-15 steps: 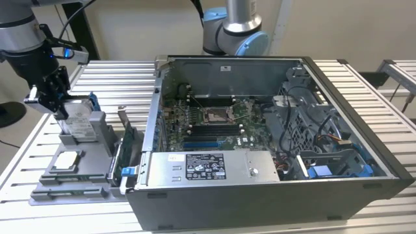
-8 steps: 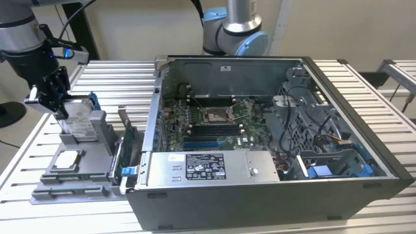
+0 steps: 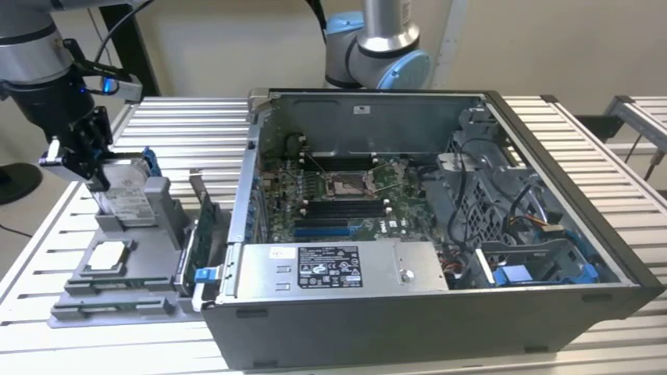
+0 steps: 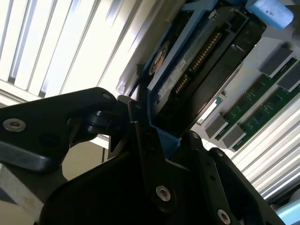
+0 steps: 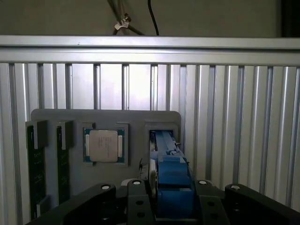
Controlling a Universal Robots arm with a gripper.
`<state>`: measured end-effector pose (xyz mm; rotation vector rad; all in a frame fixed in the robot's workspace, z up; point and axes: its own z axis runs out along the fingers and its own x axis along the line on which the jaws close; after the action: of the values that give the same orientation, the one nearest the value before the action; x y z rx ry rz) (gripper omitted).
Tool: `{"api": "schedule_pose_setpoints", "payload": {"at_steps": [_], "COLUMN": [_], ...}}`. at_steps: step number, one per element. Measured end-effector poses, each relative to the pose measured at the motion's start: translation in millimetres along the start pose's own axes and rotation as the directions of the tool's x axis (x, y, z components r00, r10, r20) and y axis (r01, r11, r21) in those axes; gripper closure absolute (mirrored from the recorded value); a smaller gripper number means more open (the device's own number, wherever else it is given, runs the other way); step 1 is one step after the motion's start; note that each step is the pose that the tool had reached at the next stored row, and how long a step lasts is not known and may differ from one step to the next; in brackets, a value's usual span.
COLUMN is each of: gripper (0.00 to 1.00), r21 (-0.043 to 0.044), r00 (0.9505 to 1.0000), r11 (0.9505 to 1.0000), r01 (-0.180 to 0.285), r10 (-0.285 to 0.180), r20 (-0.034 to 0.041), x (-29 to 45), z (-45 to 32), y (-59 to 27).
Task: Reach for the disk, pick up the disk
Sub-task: 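Pick up the disk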
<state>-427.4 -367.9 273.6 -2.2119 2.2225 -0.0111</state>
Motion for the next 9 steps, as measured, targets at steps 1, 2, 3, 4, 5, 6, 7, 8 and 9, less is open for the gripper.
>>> {"api": "schedule_pose_setpoints", "payload": {"at_steps": [1, 2, 3, 4, 5, 6, 7, 8, 9], "gripper": [1.00, 1.00, 1.00, 1.00, 1.00, 1.00, 1.00, 1.00, 1.00], "r21": [0.0001, 0.0001, 0.0001, 0.0002, 0.0003, 0.0002, 0.0002, 0.0002, 0.0000], "r00": [1.0000, 1.0000, 1.0000, 1.0000, 1.0000, 1.0000, 1.0000, 1.0000, 1.0000], "r11": [1.0000, 1.0000, 1.0000, 1.0000, 1.0000, 1.0000, 1.0000, 1.0000, 1.0000], "r01": [0.000, 0.000, 0.000, 0.000, 0.000, 0.000, 0.000, 0.000, 0.000], "r10": [0.000, 0.000, 0.000, 0.000, 0.000, 0.000, 0.000, 0.000, 0.000], "r20": [0.0001, 0.0001, 0.0002, 0.0004, 0.0031, 0.0049, 0.0050, 0.0049, 0.0048], "x": [0.0, 0.0, 0.0, 0.0, 1.3, 2.1, 2.1, 1.9, 1.9], "z": [0.0, 0.0, 0.1, 0.1, 0.3, 0.2, 0.2, 0.1, 0.1], "y": [0.0, 0.0, 0.0, 0.0, 0.1, 0.1, 0.1, -0.1, -0.1]}}
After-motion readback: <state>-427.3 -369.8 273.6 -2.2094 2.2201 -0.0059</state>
